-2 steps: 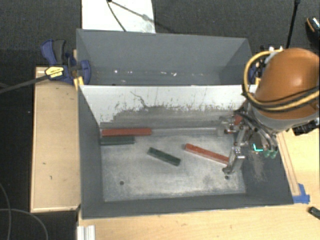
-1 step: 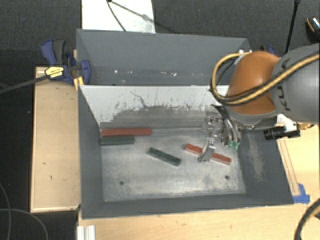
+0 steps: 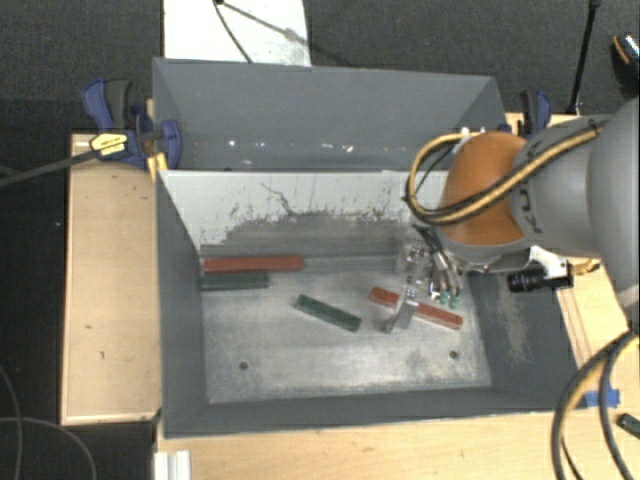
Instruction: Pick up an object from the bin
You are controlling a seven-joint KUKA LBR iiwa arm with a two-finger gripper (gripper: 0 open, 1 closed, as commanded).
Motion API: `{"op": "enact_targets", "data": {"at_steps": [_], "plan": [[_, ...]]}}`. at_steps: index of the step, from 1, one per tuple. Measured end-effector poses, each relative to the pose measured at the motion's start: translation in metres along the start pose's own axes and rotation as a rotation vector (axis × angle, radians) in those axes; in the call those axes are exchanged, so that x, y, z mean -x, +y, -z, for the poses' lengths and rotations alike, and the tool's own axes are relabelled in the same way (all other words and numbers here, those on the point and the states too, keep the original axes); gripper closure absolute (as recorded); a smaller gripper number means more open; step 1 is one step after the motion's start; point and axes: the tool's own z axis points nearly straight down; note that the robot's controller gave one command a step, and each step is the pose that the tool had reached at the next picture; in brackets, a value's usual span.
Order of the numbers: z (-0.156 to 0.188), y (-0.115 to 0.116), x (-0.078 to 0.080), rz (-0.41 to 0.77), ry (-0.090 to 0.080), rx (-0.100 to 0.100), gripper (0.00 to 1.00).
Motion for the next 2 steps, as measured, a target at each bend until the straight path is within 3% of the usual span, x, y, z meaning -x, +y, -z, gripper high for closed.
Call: {"op": "enact_targets", "data": {"at_steps": [1, 2], "plan": [[0.005, 0.001, 0.001, 0.004, -0.005, 0.002, 1.00], [0.184, 0.004, 0.001, -0.033, -0.015, 0.005, 1.00]]}}
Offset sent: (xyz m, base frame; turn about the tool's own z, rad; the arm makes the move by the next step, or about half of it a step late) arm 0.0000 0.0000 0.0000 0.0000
